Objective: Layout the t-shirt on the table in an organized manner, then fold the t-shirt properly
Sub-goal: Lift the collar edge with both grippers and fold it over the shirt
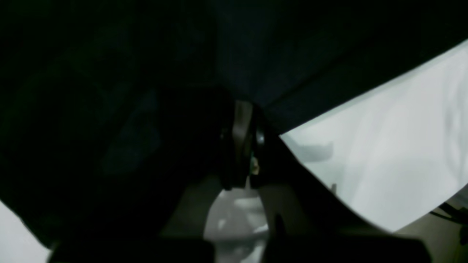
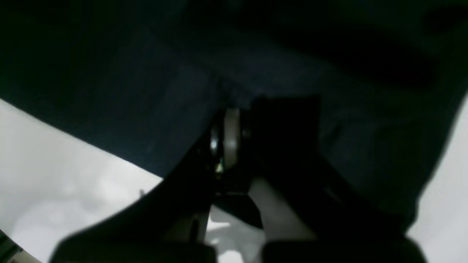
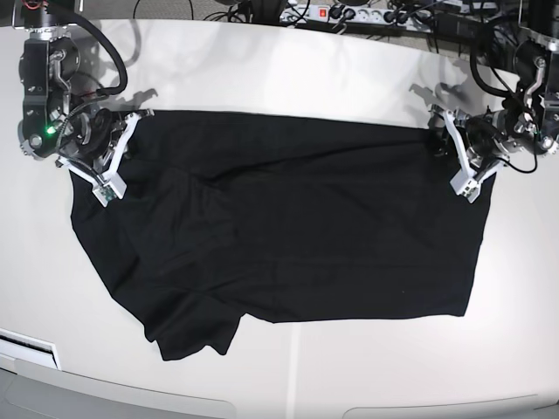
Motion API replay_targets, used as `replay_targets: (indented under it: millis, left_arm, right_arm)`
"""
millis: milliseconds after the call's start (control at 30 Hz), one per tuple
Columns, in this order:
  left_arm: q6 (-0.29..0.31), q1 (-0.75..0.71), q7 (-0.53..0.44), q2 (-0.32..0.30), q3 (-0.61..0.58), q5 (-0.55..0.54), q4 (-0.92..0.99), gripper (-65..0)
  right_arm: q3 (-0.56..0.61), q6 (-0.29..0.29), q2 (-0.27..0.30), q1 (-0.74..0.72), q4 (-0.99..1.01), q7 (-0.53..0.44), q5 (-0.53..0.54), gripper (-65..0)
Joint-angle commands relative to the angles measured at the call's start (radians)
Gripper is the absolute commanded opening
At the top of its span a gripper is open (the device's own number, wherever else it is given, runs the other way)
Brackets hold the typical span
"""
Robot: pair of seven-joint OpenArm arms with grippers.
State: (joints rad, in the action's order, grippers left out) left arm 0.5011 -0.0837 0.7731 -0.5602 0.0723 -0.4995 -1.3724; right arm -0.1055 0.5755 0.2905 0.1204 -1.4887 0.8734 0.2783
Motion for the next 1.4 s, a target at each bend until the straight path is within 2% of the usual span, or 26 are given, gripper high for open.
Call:
replay_targets:
  millis: [0,100,200,300,367,433,500,667,967,1133,1300,1367]
  left_arm:
    - [-0.002,0.012,-0.027,-0.016,0.007,-0.006,-0.007,-65.0]
    - [-0.002,0.012,-0.032,-0.016,0.007,-0.005,0.009,-65.0]
    - [-0.002,0.012,-0.032,-0.016,0.007,0.013,0.032,-65.0]
    - [-0.002,0.012,-0.021,-0.016,0.007,0.063,0.059,-65.0]
    - [0.000,0.011,0.024,-0.016,0.006,0.073,0.070,-65.0]
    - [0.014,0.006,0.086,-0.017,0.006,0.059,0.070,-65.0]
    - [0.047,-0.004,0.146,-0.020,0.006,-0.001,0.069,-65.0]
    - [0.119,-0.043,0.201,-0.022,0.006,-0.115,0.051,-65.0]
    - [0.141,-0.097,0.205,-0.051,0.006,-0.121,0.014,-65.0]
    - [0.166,-0.096,0.209,-0.102,0.006,-0.175,0.014,-65.0]
    - [0.179,-0.096,0.268,-0.124,0.006,-0.301,0.014,-65.0]
    - [0.197,-0.097,0.296,-0.124,0.006,-0.356,0.014,-65.0]
  right_arm:
    - [-0.005,-0.010,0.014,-0.020,0.001,-0.034,-0.016,-65.0]
    - [-0.005,-0.011,0.014,-0.021,0.068,-0.111,-0.072,-65.0]
    - [-0.004,-0.011,0.014,-0.021,0.122,-0.110,-0.074,-65.0]
    - [-0.004,-0.019,0.014,-0.018,0.131,-0.036,-0.072,-65.0]
    - [-0.005,-0.018,0.014,-0.018,0.131,0.043,-0.060,-65.0]
    - [-0.005,0.008,0.015,-0.016,0.130,0.136,-0.015,-65.0]
    - [-0.005,0.035,0.021,-0.001,0.123,0.203,0.042,-65.0]
    - [-0.005,0.039,0.040,0.101,0.043,0.220,0.090,-65.0]
    - [-0.005,-0.014,0.062,0.299,-0.108,0.220,0.075,-65.0]
    - [-0.006,-0.097,0.062,0.353,-0.111,0.220,-0.038,-65.0]
    - [-0.006,-0.105,0.061,0.392,-0.113,0.220,-0.044,-65.0]
    - [-0.006,-0.132,0.061,0.409,-0.114,0.220,-0.044,-65.0]
